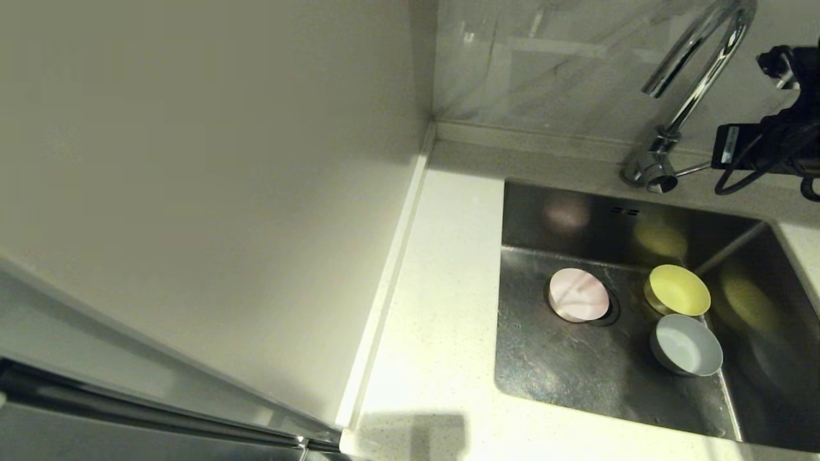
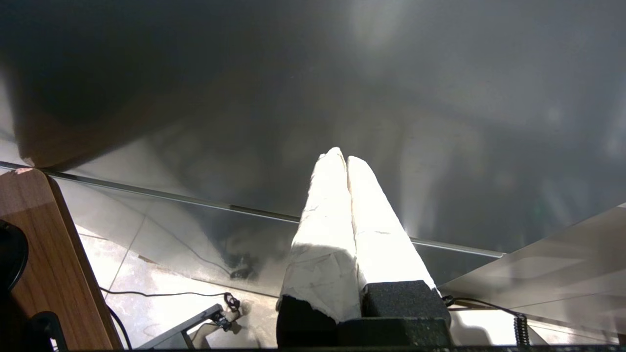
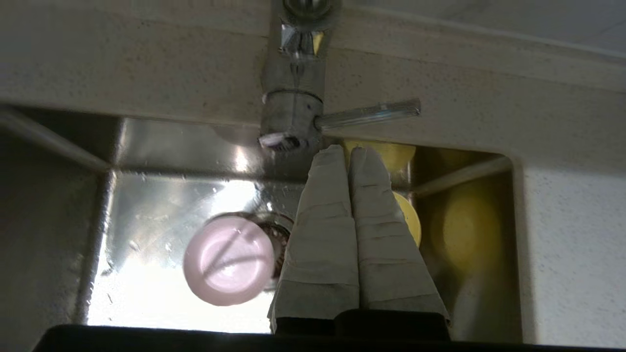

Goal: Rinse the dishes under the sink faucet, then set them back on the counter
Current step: Turn on the faucet

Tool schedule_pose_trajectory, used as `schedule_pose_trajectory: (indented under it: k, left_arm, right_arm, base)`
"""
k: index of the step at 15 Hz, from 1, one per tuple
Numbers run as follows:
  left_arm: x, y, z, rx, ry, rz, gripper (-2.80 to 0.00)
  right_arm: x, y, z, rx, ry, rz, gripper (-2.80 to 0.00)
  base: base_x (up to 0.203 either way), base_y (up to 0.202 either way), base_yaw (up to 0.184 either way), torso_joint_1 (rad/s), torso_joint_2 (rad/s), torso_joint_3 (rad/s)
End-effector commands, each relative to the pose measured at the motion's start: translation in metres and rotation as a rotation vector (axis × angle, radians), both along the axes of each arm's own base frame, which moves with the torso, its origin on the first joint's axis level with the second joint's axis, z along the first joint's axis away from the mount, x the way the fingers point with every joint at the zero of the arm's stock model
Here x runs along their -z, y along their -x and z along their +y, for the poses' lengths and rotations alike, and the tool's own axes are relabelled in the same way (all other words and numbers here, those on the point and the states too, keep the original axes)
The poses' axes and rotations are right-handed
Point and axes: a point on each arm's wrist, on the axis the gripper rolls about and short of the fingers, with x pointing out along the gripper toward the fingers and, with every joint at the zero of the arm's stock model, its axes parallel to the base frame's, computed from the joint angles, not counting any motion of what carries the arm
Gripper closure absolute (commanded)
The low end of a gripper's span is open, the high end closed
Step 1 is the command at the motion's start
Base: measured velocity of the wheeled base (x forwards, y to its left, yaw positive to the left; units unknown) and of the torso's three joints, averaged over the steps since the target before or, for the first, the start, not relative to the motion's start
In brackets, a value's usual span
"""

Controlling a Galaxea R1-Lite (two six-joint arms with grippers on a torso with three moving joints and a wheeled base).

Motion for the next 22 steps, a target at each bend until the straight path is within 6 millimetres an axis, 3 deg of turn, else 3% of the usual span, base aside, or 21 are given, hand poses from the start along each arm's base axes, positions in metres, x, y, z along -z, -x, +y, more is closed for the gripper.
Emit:
schedule_pose_trajectory:
  k: [1, 10, 22]
  left_arm:
    - [0.001, 0.000, 0.000, 0.000, 0.000, 0.003, 0.00]
    - [0.001, 0.000, 0.000, 0.000, 0.000, 0.003, 0.00]
    - [0.001, 0.000, 0.000, 0.000, 0.000, 0.003, 0.00]
  right_arm:
    - [0.003, -0.015, -0.001, 0.004, -0.009, -0.009, 0.00]
    - [0.010, -0.060, -0.004, -0.003, 0.050, -0.168, 0.00]
    - [0.029, -0.085, -0.012, 0.028, 0.151, -0.114, 0.00]
  base:
    - [0.000, 0.000, 0.000, 0.000, 0.00, 0.000]
    - [0.000, 0.000, 0.000, 0.000, 0.00, 0.000]
    - [0.000, 0.000, 0.000, 0.000, 0.00, 0.000]
